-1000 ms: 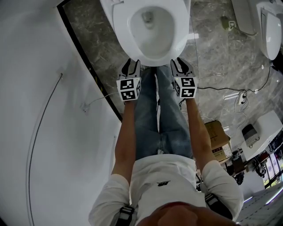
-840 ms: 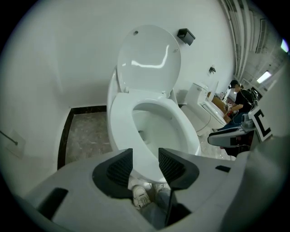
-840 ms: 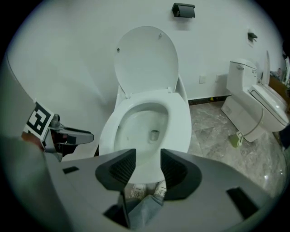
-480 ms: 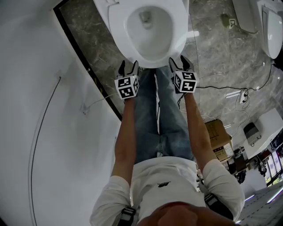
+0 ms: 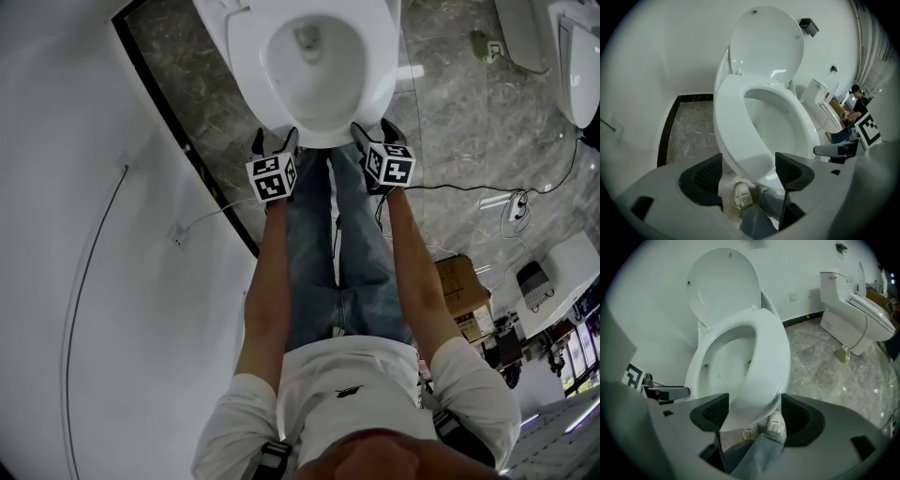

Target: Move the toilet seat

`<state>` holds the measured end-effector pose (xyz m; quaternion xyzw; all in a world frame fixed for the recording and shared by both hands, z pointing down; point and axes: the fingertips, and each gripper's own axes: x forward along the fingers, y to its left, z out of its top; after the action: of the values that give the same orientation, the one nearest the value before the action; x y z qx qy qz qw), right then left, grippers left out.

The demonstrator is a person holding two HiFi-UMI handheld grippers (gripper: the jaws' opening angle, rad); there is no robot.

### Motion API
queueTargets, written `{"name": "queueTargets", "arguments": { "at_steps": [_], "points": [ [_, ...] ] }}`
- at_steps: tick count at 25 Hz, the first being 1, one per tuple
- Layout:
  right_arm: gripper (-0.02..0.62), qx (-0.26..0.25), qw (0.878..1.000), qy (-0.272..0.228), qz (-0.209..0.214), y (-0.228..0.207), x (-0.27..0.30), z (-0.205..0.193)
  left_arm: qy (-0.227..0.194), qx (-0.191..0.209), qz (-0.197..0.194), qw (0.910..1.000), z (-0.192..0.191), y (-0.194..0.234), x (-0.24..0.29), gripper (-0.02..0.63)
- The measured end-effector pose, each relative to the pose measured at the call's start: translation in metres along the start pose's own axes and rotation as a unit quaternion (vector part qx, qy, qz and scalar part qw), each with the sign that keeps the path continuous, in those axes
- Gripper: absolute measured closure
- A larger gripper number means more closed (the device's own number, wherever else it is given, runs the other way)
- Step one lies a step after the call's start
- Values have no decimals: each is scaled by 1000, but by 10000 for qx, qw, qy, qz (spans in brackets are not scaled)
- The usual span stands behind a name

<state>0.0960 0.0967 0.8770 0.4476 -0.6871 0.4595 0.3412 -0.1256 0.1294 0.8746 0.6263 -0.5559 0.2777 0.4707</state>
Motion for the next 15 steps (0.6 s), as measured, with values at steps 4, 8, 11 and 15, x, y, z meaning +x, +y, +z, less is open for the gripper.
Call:
{"name": "queueTargets", "arguments": {
  "at_steps": [4, 8, 11, 15],
  "points": [
    [270, 207, 9997, -19, 96, -1, 7, -4, 138, -172, -19, 9998, -4, 2, 8, 258],
    [267, 364, 9991, -79, 214, 0, 8, -5, 184, -391, -144, 9990, -7, 3, 8, 244],
    [267, 406, 9989, -118, 220, 0, 10, -3, 259, -296, -324, 9987, -6, -5, 14, 244],
    [267, 467, 9986, -123, 220, 1, 12, -3, 342, -287, -269, 9986, -3, -8, 20, 244]
  ]
}}
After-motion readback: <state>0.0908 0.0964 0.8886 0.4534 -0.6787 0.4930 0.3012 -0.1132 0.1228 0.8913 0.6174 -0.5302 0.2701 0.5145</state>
